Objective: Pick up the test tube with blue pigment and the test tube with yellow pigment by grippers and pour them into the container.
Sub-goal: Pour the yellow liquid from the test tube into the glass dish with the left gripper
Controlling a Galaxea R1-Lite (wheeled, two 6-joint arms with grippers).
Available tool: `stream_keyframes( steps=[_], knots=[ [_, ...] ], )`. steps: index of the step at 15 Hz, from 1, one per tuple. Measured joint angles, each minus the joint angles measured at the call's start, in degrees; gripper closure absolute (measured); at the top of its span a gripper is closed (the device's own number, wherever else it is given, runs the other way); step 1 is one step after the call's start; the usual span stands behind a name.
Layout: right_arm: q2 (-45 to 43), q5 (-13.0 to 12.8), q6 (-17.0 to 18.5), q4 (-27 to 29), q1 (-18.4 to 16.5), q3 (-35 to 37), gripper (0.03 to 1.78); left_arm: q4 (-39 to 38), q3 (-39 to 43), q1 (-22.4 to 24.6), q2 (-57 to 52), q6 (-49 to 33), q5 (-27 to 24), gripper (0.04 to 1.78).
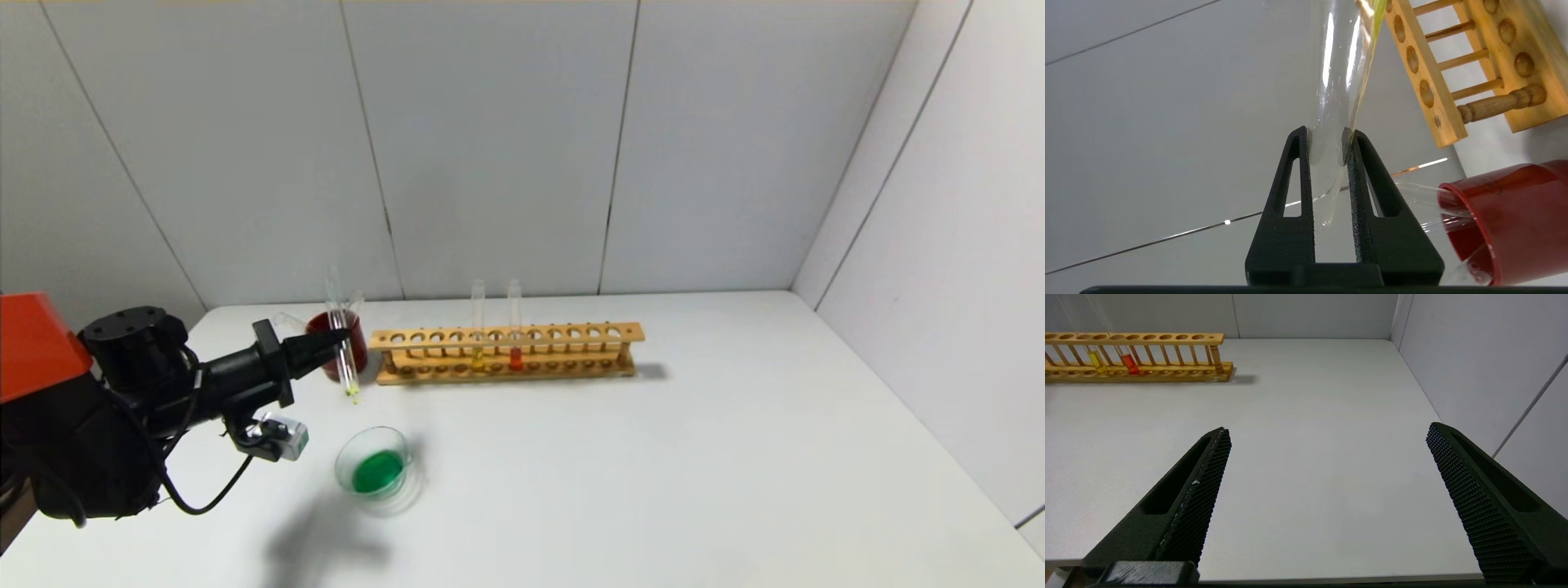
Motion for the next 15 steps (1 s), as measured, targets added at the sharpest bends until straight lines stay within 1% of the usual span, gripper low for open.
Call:
stream_keyframes(
  steps=[6, 12, 15],
  knots=[
    [0.00, 0.00, 0.00, 0.00, 0.00, 0.00, 0.06, 0.00, -2.33, 0.00, -0.17, 2.57, -1.51, 1.51],
    [0.00, 0.00, 0.00, 0.00, -0.02, 0.00, 0.06, -0.02, -6.27, -0.18, -0.28, 5.08, -4.85, 1.51],
    [0.00, 0.00, 0.00, 0.00, 0.00, 0.00, 0.06, -0.02, -7.67, -0.57, -0.68, 6.35, -4.94, 1.51]
  ],
)
